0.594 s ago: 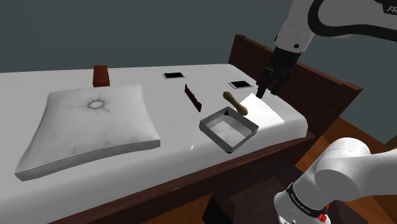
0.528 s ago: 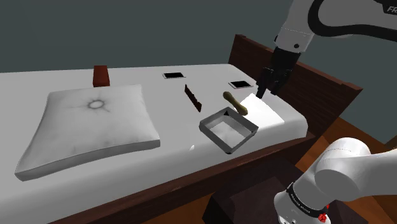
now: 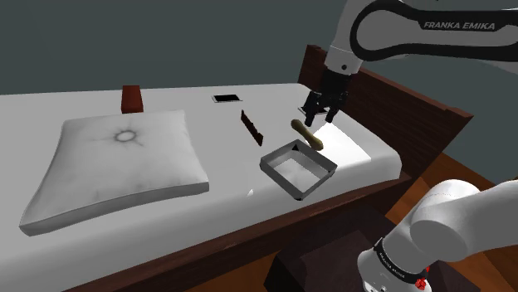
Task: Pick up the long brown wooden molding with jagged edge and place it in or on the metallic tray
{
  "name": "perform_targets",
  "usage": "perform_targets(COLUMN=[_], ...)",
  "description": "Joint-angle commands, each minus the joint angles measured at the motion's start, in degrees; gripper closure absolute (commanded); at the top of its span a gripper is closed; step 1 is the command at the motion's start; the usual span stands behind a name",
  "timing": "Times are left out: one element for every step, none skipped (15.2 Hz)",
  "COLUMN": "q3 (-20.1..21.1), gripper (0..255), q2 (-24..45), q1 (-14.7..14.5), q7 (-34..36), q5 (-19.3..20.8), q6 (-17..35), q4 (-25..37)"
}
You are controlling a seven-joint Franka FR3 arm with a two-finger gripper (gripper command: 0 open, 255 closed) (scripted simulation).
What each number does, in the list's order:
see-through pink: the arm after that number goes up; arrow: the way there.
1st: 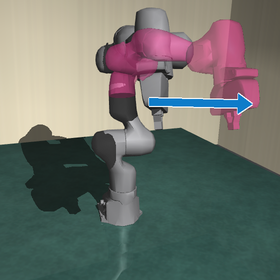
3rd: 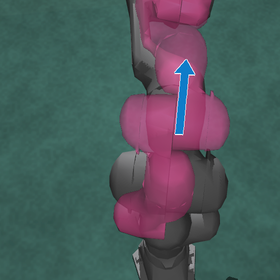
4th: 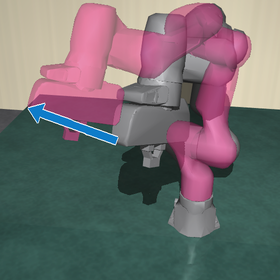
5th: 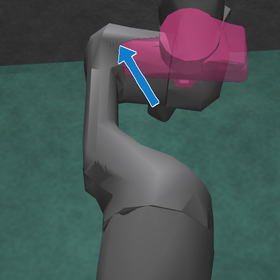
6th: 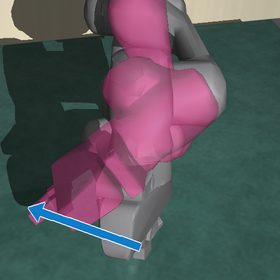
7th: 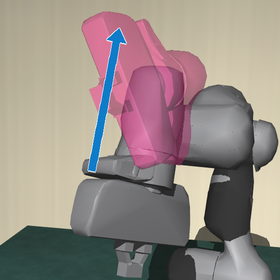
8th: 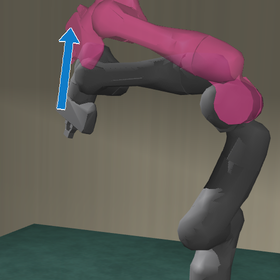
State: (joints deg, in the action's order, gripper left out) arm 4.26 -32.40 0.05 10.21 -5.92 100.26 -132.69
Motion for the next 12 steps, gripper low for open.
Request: perform_targets(q3=[0.9, 1.3, 1.6, 1.9, 2.2, 2.4, 2.7, 2.9, 3.2, 3.4, 3.5, 3.6], gripper=[0, 0, 0, 0, 0, 0, 0, 0, 0, 0, 0, 0], q2=[4.3, 6.4, 8.5, 10.6, 12.7, 14.8, 16.9, 19.1, 21.2, 23.4, 25.5, 27.7], q1=[0.1, 0.3, 0.4, 0.5, 0.7, 0.8, 0.9, 1.0, 1.1, 1.2, 1.3, 1.3], q7=[1.2, 1.7, 2.2, 2.7, 3.2, 3.8, 4.4, 5.0, 5.6, 6.2, 6.8, 7.4], q5=[0.2, 0.4, 0.6, 0.9, 1.2, 1.5, 1.9, 2.3, 2.8, 3.3, 3.8, 4.3], q6=[3.3, 4.7, 6.0, 7.2, 8.4, 9.5, 10.6, 11.6, 12.5, 13.3, 14.1, 14.8], q4=[1.5, 2.4, 3.3, 4.4, 5.5, 6.6, 7.9, 9.2, 10.6, 12.0, 13.6, 15.2])
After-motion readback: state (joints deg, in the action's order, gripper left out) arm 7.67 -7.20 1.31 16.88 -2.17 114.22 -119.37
